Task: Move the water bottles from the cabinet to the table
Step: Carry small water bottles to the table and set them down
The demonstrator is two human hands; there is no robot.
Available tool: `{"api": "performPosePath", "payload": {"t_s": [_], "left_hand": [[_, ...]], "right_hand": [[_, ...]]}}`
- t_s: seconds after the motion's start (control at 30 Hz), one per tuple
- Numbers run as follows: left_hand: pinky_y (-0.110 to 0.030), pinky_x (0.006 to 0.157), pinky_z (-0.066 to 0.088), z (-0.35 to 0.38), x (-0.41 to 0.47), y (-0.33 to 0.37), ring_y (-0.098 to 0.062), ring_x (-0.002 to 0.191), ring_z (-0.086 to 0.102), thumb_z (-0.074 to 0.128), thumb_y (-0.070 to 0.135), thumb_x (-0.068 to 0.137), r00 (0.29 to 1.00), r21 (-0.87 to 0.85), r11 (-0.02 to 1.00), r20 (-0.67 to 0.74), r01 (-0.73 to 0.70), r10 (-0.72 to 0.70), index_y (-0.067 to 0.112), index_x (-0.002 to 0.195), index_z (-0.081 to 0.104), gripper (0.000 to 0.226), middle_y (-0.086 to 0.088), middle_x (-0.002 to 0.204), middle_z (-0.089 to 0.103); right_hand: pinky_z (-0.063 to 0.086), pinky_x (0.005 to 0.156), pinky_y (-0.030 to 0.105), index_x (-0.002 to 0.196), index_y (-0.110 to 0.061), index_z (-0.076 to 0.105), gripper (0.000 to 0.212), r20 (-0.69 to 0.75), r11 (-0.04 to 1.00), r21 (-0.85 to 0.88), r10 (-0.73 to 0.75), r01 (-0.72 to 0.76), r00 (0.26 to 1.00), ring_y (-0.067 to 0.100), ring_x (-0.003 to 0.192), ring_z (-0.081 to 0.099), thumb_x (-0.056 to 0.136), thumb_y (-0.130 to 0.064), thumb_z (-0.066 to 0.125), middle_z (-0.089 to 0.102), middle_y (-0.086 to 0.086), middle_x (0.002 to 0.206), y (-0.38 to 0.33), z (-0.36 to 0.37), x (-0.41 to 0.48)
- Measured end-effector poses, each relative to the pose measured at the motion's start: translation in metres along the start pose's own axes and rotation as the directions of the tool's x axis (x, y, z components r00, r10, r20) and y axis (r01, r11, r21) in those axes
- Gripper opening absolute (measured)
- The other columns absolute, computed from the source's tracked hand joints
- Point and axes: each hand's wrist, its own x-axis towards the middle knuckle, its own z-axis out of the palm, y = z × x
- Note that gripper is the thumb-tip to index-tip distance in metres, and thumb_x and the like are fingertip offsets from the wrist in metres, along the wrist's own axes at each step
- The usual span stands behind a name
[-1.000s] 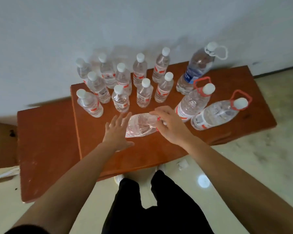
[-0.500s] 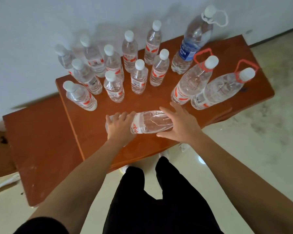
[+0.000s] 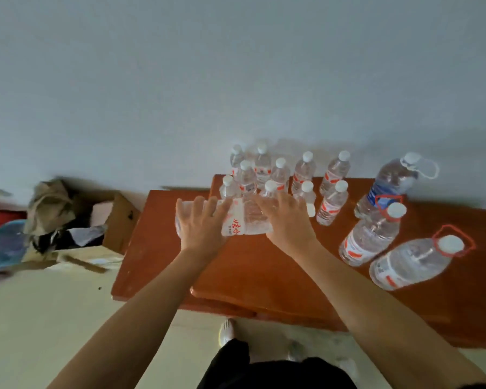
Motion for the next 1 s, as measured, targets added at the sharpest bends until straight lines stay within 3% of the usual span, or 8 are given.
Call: {"api": "performPosePath", "payload": {"t_s": [0.17, 0.33, 0.5, 0.6, 0.73, 0.93, 1.0], "left_hand": [[-0.076, 0.111, 0.002, -0.035, -0.074, -0.003, -0.033, 0.131, 0.037, 0.075, 0.066, 0.069, 0.921, -0.020, 0.934, -0.162, 0.356, -0.354, 0.035, 0.142, 0.034, 0.090, -0.001, 0.137, 0.047], [-0.069, 0.102, 0.032, -0.076, -0.183, -0.026, -0.037, 0.119, 0.044, 0.074, 0.059, 0.068, 0.796, 0.037, 0.813, -0.233, 0.582, -0.559, 0.027, 0.137, 0.043, 0.082, -0.011, 0.128, 0.057], [-0.061, 0.100, 0.037, -0.124, -0.334, -0.065, -0.037, 0.114, 0.053, 0.079, 0.045, 0.063, 0.622, 0.193, 0.594, -0.338, 0.781, -0.706, 0.028, 0.134, 0.055, 0.076, -0.007, 0.125, 0.061], [-0.060, 0.102, 0.036, -0.159, -0.439, -0.079, -0.036, 0.115, 0.052, 0.080, 0.043, 0.062, 0.475, 0.220, 0.421, -0.393, 0.880, -0.787, 0.030, 0.136, 0.049, 0.082, -0.007, 0.126, 0.060], [-0.059, 0.099, 0.036, -0.199, -0.604, -0.083, -0.038, 0.114, 0.055, 0.068, 0.041, 0.074, 0.289, 0.250, 0.179, -0.527, 0.952, -0.799, 0.026, 0.133, 0.056, 0.062, -0.007, 0.124, 0.061], [-0.064, 0.100, 0.033, -0.241, -0.840, -0.059, -0.039, 0.114, 0.054, 0.073, 0.040, 0.073, 0.022, 0.226, -0.137, -0.586, 0.964, -0.810, 0.021, 0.131, 0.058, 0.063, -0.010, 0.125, 0.061], [-0.064, 0.101, 0.032, -0.254, -0.903, -0.043, -0.040, 0.115, 0.054, 0.075, 0.042, 0.073, -0.063, 0.207, -0.230, -0.601, 0.951, -0.797, 0.021, 0.132, 0.055, 0.066, -0.011, 0.126, 0.060]], "right_hand": [[0.046, 0.099, 0.062, 0.145, -0.033, 0.036, 0.094, -0.164, 0.948, 0.039, -0.305, 0.315, 0.938, 0.035, 0.110, 0.056, 0.069, -0.006, 0.084, 0.048, 0.017, 0.125, -0.034, -0.031, 0.009], [0.044, 0.096, 0.063, 0.148, -0.032, 0.031, 0.086, -0.200, 0.807, 0.062, -0.566, 0.587, 0.800, 0.034, 0.108, 0.053, 0.077, -0.012, 0.075, 0.049, 0.016, 0.123, -0.115, -0.053, -0.013], [0.045, 0.096, 0.064, 0.147, -0.030, 0.033, 0.095, -0.230, 0.613, 0.081, -0.756, 0.786, 0.613, 0.038, 0.108, 0.054, 0.068, -0.024, 0.085, 0.050, 0.019, 0.123, -0.251, -0.095, -0.068], [0.043, 0.100, 0.062, 0.149, -0.030, 0.030, 0.106, -0.293, 0.472, 0.018, -0.840, 0.881, 0.456, 0.039, 0.111, 0.053, 0.060, -0.025, 0.088, 0.050, 0.020, 0.127, -0.342, -0.122, -0.123], [0.045, 0.097, 0.061, 0.148, -0.024, 0.033, 0.105, -0.394, 0.226, 0.028, -0.893, 0.974, 0.219, 0.037, 0.112, 0.052, 0.060, -0.030, 0.090, 0.046, 0.019, 0.129, -0.469, -0.148, -0.229], [0.044, 0.099, 0.060, 0.148, -0.023, 0.039, 0.097, -0.513, -0.126, 0.032, -0.853, 0.991, -0.092, 0.038, 0.116, 0.054, 0.063, -0.023, 0.086, 0.051, 0.020, 0.130, -0.633, -0.180, -0.419], [0.043, 0.100, 0.059, 0.148, -0.025, 0.039, 0.094, -0.524, -0.211, 0.038, -0.836, 0.977, -0.160, 0.038, 0.116, 0.054, 0.065, -0.017, 0.081, 0.053, 0.020, 0.130, -0.673, -0.193, -0.480]]}}
